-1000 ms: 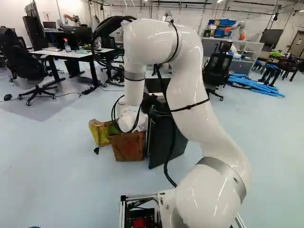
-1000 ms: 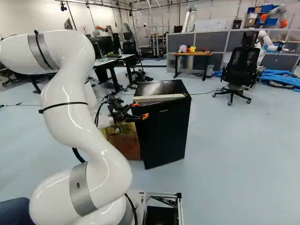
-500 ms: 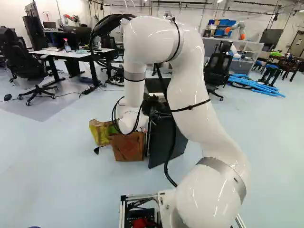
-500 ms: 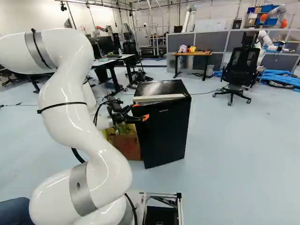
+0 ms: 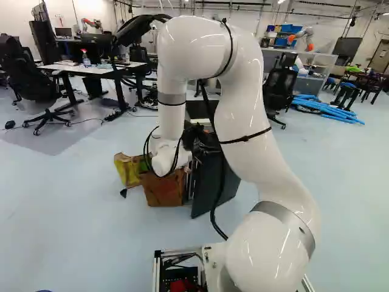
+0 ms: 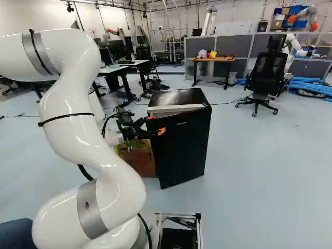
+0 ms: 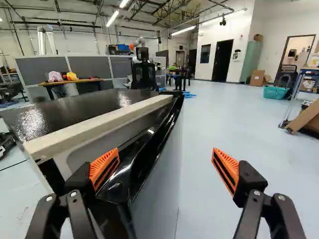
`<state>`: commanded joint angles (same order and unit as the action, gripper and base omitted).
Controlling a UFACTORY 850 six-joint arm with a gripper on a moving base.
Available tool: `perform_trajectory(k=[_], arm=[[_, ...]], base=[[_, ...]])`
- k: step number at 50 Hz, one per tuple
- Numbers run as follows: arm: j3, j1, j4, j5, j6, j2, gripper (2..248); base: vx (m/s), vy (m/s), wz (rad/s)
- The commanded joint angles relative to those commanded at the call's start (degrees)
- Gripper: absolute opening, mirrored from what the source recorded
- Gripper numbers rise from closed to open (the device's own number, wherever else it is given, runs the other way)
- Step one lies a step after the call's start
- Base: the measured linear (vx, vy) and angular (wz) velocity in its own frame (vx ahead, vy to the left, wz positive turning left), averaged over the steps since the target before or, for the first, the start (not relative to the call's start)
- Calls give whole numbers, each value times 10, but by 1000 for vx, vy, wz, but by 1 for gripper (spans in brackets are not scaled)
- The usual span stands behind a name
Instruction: Grab a drink from the fridge
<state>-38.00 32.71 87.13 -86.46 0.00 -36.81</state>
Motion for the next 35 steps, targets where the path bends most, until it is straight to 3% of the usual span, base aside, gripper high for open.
perform_trajectory(k=[35], arm=[[89,45,46,-3,0,32,247]], base=[[0,0,0]])
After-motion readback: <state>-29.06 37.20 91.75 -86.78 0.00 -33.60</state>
